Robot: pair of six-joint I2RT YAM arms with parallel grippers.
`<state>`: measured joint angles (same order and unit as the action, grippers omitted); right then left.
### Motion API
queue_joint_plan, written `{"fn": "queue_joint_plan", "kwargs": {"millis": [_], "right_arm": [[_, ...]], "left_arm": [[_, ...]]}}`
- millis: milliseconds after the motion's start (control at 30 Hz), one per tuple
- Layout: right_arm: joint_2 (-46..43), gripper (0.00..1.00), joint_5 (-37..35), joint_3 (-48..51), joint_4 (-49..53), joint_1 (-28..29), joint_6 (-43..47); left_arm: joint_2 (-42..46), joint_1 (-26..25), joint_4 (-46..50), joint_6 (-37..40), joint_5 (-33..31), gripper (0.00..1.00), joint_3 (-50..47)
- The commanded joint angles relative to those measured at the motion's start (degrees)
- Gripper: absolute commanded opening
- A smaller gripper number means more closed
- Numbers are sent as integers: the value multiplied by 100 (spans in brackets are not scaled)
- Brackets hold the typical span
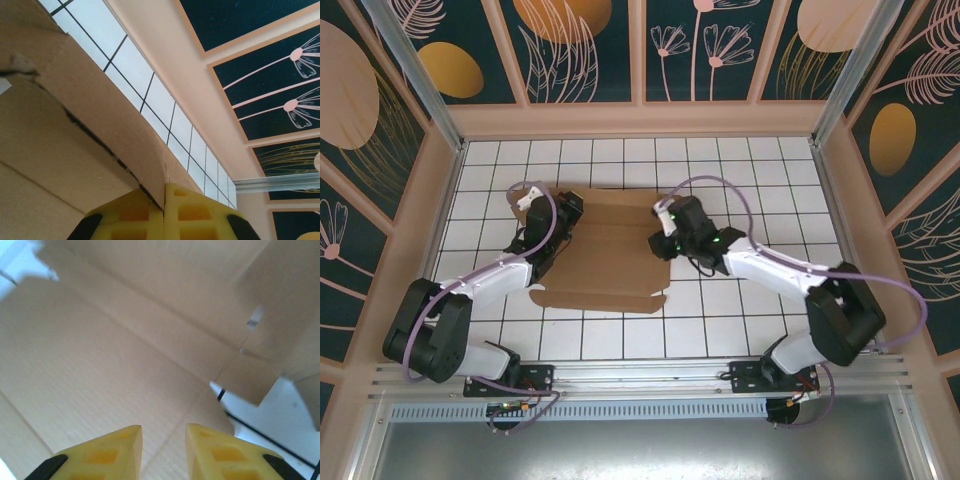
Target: Fold the paper box
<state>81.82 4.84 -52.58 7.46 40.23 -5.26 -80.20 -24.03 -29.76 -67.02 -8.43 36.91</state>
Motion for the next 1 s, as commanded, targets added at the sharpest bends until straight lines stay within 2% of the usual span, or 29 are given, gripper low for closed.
{"fn": "queue_joint_plan", "kwargs": {"millis": [0, 67, 233, 400, 567, 967], "right_arm": [[-365, 34, 698, -166, -285, -403, -717], [-317, 45, 1284, -443, -216, -731, -1092], [216, 56, 1569, -1351, 267, -855, -2096], [633, 56, 1572, -1687, 391, -1102, -2942], [847, 56, 1375, -1715, 423, -1144, -3042], [1508, 55, 2268, -1769, -373, -1149, -3498]], "left_arm": [[113, -31, -341, -63, -227, 0, -307], [120, -26, -352, -70, -213, 0, -310], [98, -31, -260, -132, -177, 0, -219], [92, -30, -128, -174, -168, 0, -149], [78, -31, -114, -216, -155, 0, -157], [97, -31, -101, -230, -133, 0, -169]]}}
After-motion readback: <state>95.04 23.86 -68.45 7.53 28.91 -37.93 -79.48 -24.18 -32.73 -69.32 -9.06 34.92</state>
